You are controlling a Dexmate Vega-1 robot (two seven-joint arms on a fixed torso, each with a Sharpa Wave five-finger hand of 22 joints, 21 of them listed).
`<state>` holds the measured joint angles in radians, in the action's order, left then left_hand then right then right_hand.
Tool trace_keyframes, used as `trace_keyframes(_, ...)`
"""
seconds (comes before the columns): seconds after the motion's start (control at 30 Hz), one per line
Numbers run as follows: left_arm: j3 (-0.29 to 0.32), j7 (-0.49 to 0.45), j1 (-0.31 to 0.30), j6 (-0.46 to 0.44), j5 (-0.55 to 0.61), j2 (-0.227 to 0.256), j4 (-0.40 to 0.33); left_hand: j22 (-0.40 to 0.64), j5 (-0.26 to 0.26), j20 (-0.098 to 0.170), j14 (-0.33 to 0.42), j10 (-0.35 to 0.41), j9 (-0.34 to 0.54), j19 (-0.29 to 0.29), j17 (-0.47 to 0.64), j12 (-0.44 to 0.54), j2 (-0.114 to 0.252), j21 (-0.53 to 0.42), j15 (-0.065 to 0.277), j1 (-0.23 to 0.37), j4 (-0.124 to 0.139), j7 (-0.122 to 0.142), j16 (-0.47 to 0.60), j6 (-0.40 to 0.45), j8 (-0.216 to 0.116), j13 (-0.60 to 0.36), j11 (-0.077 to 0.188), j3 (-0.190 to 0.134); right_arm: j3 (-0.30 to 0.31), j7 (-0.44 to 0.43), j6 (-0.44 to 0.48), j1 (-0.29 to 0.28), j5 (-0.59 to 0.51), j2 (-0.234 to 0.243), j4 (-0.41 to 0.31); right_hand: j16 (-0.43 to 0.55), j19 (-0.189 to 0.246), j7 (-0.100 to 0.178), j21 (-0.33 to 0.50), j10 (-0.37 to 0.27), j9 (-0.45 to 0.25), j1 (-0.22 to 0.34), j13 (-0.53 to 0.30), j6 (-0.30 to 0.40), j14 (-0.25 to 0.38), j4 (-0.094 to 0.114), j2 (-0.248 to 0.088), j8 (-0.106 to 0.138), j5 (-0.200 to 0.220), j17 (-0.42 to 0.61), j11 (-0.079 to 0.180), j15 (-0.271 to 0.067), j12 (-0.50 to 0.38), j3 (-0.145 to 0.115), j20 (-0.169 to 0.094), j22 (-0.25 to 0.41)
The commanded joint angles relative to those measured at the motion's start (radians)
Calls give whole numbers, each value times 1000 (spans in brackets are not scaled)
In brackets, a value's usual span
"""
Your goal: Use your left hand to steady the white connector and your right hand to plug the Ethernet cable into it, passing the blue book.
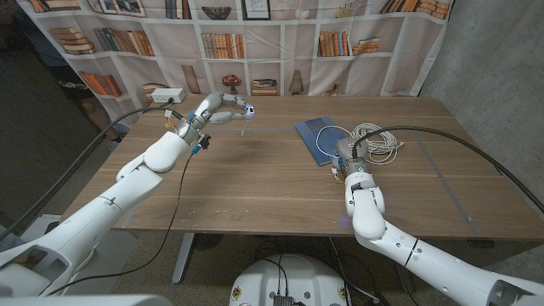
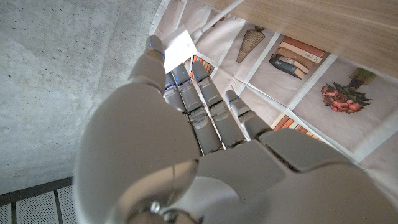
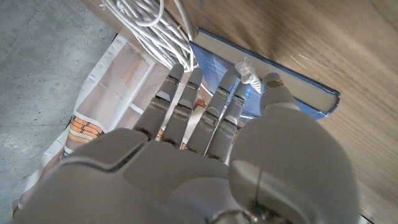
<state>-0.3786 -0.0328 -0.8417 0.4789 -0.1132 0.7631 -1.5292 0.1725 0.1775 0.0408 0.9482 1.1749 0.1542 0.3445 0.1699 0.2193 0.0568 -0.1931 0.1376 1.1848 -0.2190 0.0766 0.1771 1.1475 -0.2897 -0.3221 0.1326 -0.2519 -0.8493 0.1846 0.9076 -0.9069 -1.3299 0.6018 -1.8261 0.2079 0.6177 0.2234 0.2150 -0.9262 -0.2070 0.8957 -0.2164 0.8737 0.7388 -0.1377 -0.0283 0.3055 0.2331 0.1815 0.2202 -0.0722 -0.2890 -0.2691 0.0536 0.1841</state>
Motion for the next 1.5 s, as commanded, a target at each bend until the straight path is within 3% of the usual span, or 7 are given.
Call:
trace_keyframes(0.03,5,-6,-9,-10,-3,2,-9,3,4,56,-3,84,40,-5,2,3,18,-5,71,-15,111,-3,3,14,-3,-6,76,-119,-7,2,0,5,15,10,-3,3,6,2,-1,-17,-2,10,-3,15,11,-1,-7,8,-1,3,1,-104,-7,-8,-5,1)
trace_keyframes(0.97,2,-12,-15,-19,0,-1,-19,3,3,56,-5,87,41,-4,2,4,13,-5,71,-23,111,0,3,15,-4,-10,76,-136,-25,-17,-7,17,58,27,7,2,5,4,-5,-75,0,38,0,72,47,-6,-28,22,-11,3,1,-108,-10,-21,-16,1)
trace_keyframes(1.33,10,-28,-34,-29,2,2,-36,3,3,55,-6,85,41,-4,2,3,11,-5,70,-26,111,-2,3,16,-5,-12,76,-143,-33,-4,-21,29,76,35,15,-2,9,5,-5,-117,1,74,0,106,66,-17,-44,30,-17,1,0,-111,-18,-39,-11,1)
trace_keyframes(1.5,13,-33,-41,-32,2,4,-42,3,3,56,-6,85,41,-4,2,3,11,-5,71,-27,111,-3,3,15,-4,-13,76,-146,-41,9,-22,37,80,34,21,-3,10,5,-6,-163,0,90,-3,147,86,-16,-49,41,-26,3,0,-105,-30,-44,-8,2)
